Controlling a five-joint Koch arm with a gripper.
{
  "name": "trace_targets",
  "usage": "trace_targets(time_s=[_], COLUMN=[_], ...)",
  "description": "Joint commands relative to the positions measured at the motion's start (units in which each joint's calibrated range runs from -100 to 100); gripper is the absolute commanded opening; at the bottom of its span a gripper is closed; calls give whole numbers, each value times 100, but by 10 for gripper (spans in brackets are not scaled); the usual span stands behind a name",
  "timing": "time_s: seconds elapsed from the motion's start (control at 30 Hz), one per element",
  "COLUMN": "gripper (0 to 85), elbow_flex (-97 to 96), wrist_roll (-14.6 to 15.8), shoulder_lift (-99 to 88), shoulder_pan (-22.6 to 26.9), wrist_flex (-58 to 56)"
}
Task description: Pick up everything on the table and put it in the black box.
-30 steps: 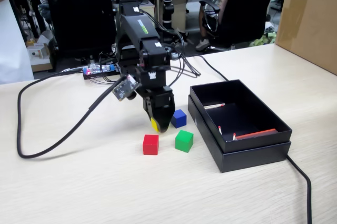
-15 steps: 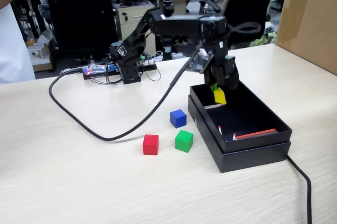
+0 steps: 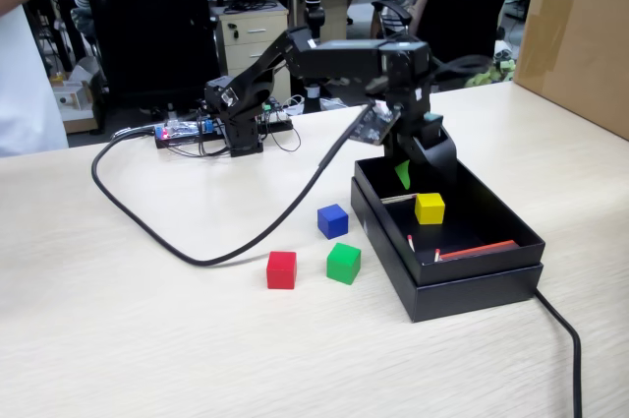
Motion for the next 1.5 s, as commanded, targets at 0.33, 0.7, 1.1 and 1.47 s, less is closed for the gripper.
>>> trace_targets(time_s=[0.33,0.7,1.1,1.47], gripper=[456,455,355,37], elbow_flex=[-1101,41,259,440], wrist_roll=[-757,-576,-435,-430], shoulder_lift=[-1824,597,1687,459], shoulder_pan=[-1871,-2007,-1866,-1827], wrist_flex=[-124,-124,-133,-478])
